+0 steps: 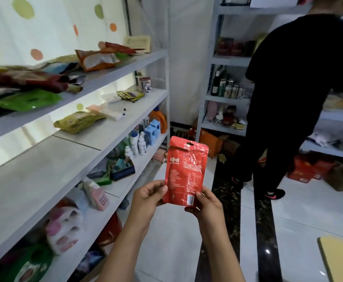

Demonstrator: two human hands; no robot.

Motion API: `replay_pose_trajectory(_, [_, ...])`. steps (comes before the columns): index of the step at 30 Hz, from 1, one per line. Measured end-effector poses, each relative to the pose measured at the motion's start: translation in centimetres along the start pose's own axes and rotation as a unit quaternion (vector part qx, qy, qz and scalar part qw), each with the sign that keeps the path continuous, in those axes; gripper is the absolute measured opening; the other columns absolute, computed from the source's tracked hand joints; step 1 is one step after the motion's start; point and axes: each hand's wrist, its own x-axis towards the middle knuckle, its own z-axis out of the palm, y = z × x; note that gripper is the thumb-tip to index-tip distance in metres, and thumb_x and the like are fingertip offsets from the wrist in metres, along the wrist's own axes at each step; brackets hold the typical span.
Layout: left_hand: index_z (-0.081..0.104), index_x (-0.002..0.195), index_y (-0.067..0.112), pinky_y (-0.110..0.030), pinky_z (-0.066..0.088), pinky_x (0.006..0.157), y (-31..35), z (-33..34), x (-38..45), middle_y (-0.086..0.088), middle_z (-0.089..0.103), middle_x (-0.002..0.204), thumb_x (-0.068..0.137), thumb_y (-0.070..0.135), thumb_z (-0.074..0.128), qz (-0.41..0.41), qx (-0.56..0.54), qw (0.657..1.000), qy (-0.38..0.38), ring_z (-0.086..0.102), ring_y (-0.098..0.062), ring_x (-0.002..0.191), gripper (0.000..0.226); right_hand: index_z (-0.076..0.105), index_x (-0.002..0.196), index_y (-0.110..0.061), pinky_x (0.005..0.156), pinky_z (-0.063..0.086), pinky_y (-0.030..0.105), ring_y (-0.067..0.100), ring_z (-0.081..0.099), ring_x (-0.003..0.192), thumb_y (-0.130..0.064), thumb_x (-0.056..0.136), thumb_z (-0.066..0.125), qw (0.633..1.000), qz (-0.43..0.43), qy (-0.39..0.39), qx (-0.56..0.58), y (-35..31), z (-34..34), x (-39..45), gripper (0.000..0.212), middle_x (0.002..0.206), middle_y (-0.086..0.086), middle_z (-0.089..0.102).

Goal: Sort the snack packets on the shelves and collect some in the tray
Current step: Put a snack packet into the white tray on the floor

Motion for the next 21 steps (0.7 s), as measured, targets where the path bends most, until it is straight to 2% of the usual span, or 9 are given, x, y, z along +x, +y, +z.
replay_pose_trajectory(5, [0.07, 0.104, 0.016, -0.032, 0.058, 0.078, 0.0, 2.8, 5.5, -0.001, 0.075, 0.096, 0.091, 0.009, 0.064, -0.008, -0.014, 1.0, 0.002, 0.072, -0.016, 0.089, 0.016, 0.071, 0.101, -0.016, 0.062, 0.054, 0.032, 0.022, 0.066, 0.08, -0.004, 0.1, 0.046, 1.0, -0.003, 0.006, 0.002, -1.3, -0.3, 5.7, 0.027, 0.091, 0.006, 0.073])
replay_pose_trajectory(10, [0.071, 0.102, 0.021, -0.036, 0.057, 0.08, -0.6, 3.6, 13.2, 0.0, 0.075, 0.097, 0.091, 0.012, 0.064, -0.015, -0.015, 1.0, -0.003, 0.072, -0.017, 0.091, 0.015, 0.071, 0.104, -0.016, 0.06, 0.054, 0.03, 0.019, 0.066, 0.077, -0.005, 0.1, 0.047, 1.0, -0.007, 0.012, -0.013, -1.6, 1.5, 12.7, 0.026, 0.091, 0.006, 0.073])
replay_pose_trajectory(15, [0.071, 0.103, 0.022, -0.038, 0.057, 0.083, -1.1, 2.9, 23.4, 0.001, 0.075, 0.098, 0.091, 0.015, 0.064, -0.03, -0.015, 0.999, -0.02, 0.071, -0.018, 0.093, 0.015, 0.071, 0.106, -0.017, 0.063, 0.055, 0.031, 0.015, 0.068, 0.076, -0.009, 0.101, 0.049, 0.998, -0.008, 0.025, -0.049, -1.6, 5.1, 21.1, 0.024, 0.094, 0.005, 0.075])
replay_pose_trajectory(21, [0.07, 0.103, 0.028, -0.039, 0.058, 0.085, -0.2, 1.8, 36.6, 0.002, 0.073, 0.104, 0.093, 0.02, 0.063, -0.035, 0.035, 0.997, -0.052, 0.069, -0.016, 0.097, 0.014, 0.074, 0.098, -0.016, 0.064, 0.055, 0.034, 0.018, 0.065, 0.076, -0.006, 0.1, 0.048, 0.996, 0.002, 0.049, -0.07, -2.5, 10.7, 31.9, 0.027, 0.09, 0.007, 0.074])
